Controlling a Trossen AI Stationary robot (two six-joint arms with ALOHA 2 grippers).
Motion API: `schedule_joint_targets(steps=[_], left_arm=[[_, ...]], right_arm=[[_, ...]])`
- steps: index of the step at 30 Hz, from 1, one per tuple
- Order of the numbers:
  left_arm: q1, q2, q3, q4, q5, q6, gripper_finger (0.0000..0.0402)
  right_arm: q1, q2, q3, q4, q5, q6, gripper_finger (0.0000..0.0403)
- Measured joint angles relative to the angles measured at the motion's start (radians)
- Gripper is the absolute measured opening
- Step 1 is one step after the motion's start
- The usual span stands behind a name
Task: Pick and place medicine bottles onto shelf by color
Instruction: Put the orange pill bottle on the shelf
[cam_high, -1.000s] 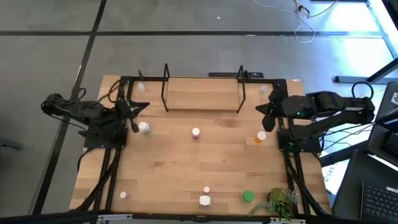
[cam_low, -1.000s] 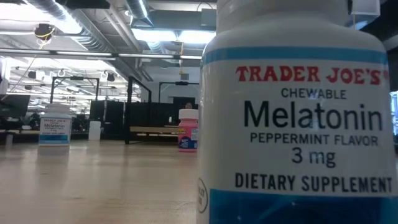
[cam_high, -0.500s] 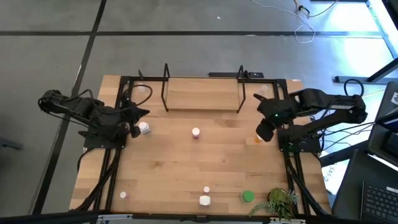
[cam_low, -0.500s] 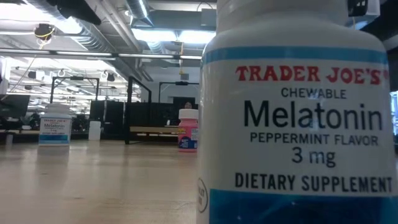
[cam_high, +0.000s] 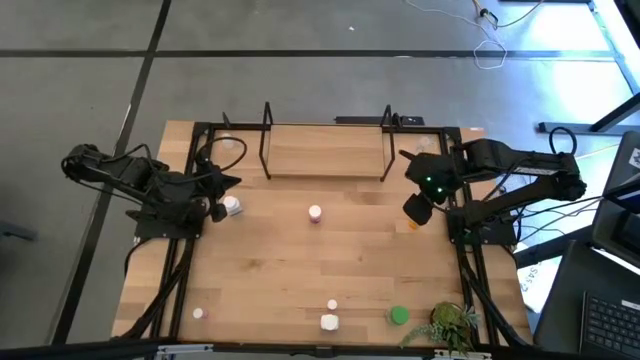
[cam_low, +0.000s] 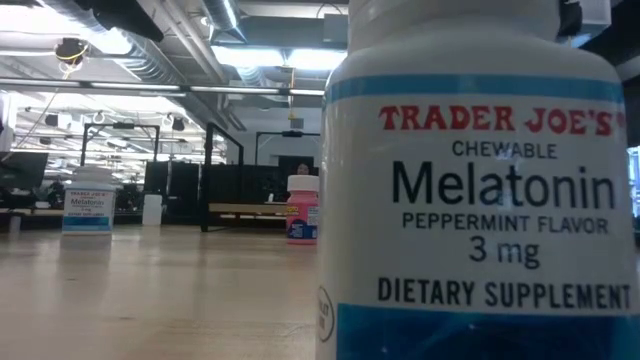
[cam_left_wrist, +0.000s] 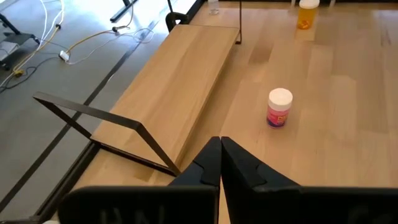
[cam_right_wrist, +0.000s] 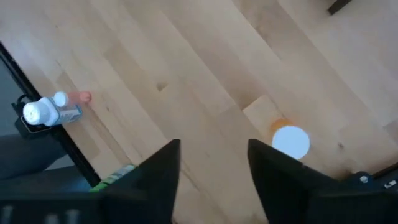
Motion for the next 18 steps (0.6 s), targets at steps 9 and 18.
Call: schedule_joint_targets(steps=[9,18], left_arm=[[0.0,0.0,0.0,0.002,0.0,0.006,0.0],[0.045,0.085,0.109,-0.046,0.126,0.008,0.0]], right_arm=[[-0.09,0.063,0.0,-0.156,0.0,0.048,0.0256],[-0.153,0.067,-0.11,-0.152,-0.001,0.003,0.0254]])
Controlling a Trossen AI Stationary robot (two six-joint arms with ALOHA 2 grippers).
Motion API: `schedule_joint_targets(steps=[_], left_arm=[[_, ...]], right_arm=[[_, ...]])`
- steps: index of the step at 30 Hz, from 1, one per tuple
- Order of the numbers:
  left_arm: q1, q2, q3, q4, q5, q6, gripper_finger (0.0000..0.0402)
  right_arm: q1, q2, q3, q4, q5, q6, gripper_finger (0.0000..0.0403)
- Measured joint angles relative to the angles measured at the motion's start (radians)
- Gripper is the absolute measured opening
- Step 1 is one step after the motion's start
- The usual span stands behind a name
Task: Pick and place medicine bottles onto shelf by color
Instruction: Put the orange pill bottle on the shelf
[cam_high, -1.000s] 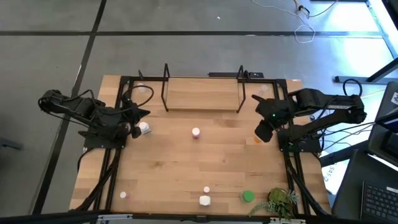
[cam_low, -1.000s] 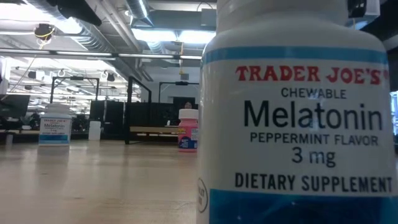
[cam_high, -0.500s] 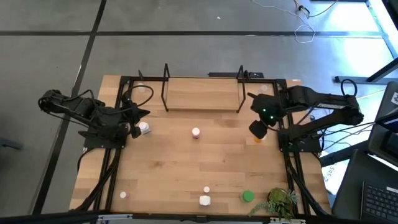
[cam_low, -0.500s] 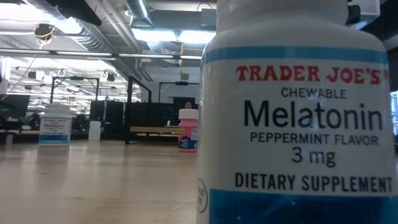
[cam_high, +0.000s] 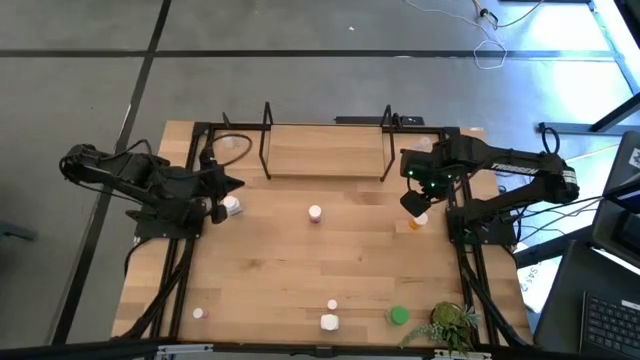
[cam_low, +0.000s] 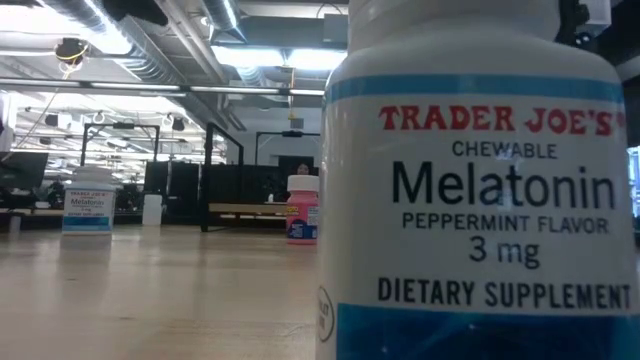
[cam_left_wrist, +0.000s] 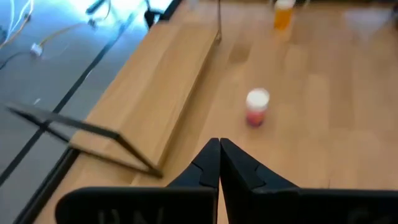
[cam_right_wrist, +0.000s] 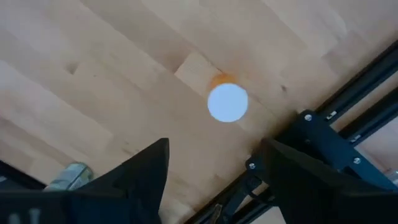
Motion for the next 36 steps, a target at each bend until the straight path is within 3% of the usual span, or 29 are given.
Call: schedule_joint_targets(steps=[13,20,27,33,36], left_arm=[[0.082,0.132,0.157,-0.053,0.061,0.052,0.0],[0.152,0.209,0.235,-0.071,0.184,0.104,0.0],[0.204,0.299,0.305,-0.163,0.198,0.1,0.0],[0.239,0.338,0.305,-0.182,0.359,0.102,0.0],[0.252,0.356,0.305,-0.187,0.383,0.102,0.0]], right_arm=[[-0.022,-0.001,-0.205,0.104,-0.011,0.026,0.0254],[-0.022,-0.001,-0.224,0.117,-0.034,0.012,0.0254],[-0.022,-0.001,-0.224,0.135,-0.034,-0.041,0.0254],[-0.022,-0.001,-0.224,0.134,-0.034,-0.058,0.0254],[-0.022,-0.001,-0.224,0.134,-0.034,-0.097,0.0254]])
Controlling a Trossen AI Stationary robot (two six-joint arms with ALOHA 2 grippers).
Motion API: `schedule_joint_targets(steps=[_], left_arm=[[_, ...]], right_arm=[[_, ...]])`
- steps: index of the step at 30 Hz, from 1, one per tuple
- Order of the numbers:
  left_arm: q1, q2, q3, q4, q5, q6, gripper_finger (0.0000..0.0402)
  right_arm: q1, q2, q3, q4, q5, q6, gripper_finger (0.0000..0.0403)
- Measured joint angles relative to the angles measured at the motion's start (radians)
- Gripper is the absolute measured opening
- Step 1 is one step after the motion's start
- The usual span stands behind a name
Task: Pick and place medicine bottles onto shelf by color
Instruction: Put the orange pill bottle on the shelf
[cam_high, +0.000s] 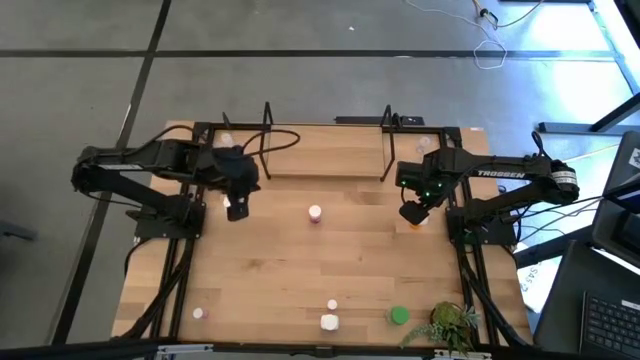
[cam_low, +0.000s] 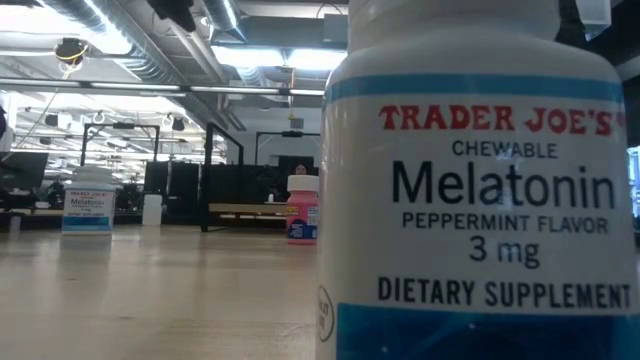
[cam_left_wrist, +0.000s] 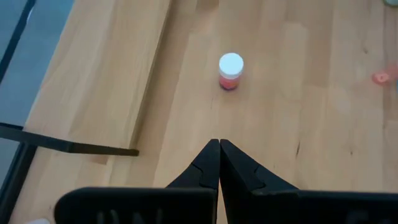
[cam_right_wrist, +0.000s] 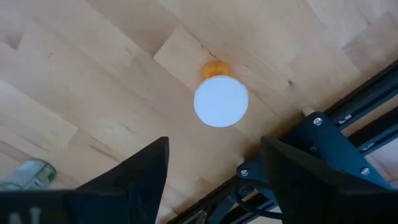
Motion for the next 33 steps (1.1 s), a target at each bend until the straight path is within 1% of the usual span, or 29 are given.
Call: schedule_joint_targets(steps=[6,25,27,30,33], left_arm=[[0.001,0.012,0.0,-0.001,0.003,0.002,0.0],[-0.001,0.012,-0.001,-0.001,0.003,-0.005,0.0],[-0.008,0.012,-0.001,-0.001,0.003,-0.005,0.0],[-0.017,0.012,-0.001,-0.001,0.003,-0.005,0.0],[-0.016,0.012,-0.001,-0.001,0.003,-0.005,0.0]], right_arm=[[0.0,0.0,0.0,0.0,0.0,-0.064,0.0254],[0.0,0.0,0.0,0.0,0.0,-0.086,0.0254],[0.0,0.0,0.0,0.0,0.0,-0.072,0.0254],[0.0,0.0,0.0,0.0,0.001,-0.002,0.0254],[0.0,0.0,0.0,-0.001,0.019,0.038,0.0254]])
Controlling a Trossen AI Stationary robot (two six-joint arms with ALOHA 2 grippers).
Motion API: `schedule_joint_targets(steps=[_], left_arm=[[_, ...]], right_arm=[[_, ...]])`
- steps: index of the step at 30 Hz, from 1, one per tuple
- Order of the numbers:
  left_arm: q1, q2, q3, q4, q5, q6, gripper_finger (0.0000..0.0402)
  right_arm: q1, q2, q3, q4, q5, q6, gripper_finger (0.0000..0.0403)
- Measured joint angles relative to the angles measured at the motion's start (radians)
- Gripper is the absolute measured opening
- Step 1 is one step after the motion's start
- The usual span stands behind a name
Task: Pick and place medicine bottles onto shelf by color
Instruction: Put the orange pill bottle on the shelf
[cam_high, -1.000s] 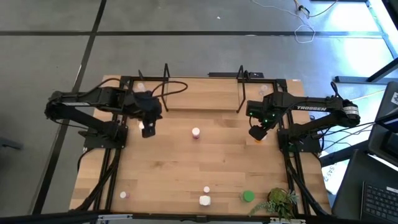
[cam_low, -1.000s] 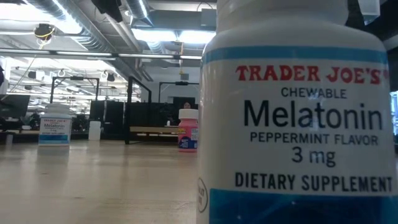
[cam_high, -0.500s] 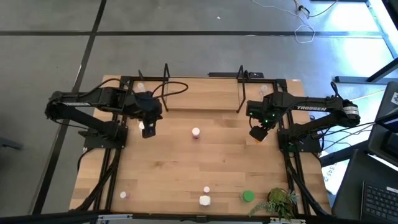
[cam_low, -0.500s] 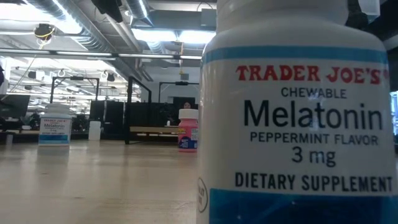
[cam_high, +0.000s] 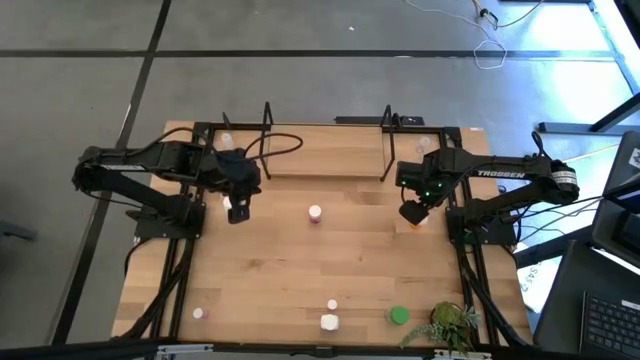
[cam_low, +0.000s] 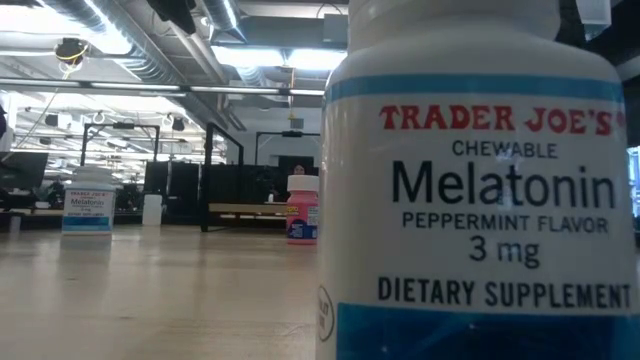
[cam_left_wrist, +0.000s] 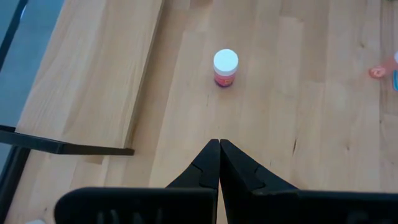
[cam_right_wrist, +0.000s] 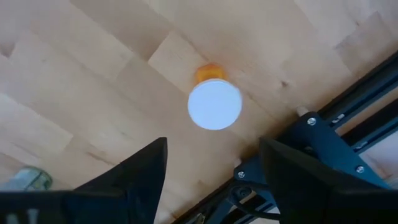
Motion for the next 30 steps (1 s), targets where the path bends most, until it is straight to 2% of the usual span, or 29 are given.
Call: schedule_joint_targets(steps=[10,16,30], left_arm=[[0.0,0.0,0.0,0.0,0.0,0.0,0.0],[0.0,0.0,0.0,0.0,0.0,0.0,0.0],[0.0,0.0,0.0,0.0,0.0,0.0,0.0]], right_arm=[[0.0,0.0,-0.06,0.003,0.025,0.025,0.0254],[0.0,0.0,-0.11,0.022,-0.005,0.036,0.0254],[0.0,0.0,-0.114,0.082,-0.021,0.035,0.0254]])
